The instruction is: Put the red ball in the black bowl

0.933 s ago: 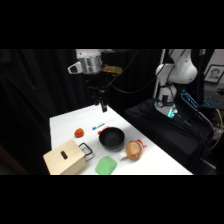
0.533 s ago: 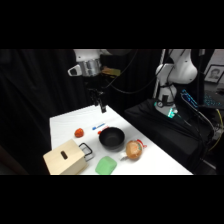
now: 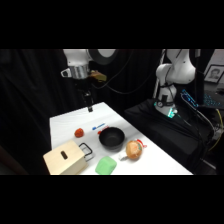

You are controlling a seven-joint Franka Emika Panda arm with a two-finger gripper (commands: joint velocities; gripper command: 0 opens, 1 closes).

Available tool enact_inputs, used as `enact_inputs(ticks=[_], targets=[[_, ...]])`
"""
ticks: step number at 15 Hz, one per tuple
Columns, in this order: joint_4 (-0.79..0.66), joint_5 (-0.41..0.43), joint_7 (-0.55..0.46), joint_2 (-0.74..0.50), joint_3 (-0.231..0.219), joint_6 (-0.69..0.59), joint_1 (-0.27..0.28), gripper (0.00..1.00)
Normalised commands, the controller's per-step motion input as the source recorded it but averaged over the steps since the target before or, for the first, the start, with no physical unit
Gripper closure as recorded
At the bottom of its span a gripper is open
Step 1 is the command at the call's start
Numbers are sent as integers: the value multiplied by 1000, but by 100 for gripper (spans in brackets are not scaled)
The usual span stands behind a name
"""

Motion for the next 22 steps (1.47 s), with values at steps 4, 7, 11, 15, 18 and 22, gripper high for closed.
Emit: enact_inputs(ticks=[4,7,11,15,18,22], targets=[[494,0,41,458,-38,123,-99,0],[537,43,14,435,-24,43,-108,0],[495,109,-3,386,20,15,-104,0],[428,145,-6,349,73,20,-88,0],[369,123,17,302,78,56,-82,0],[322,117,39,261,78,53,-88,0]])
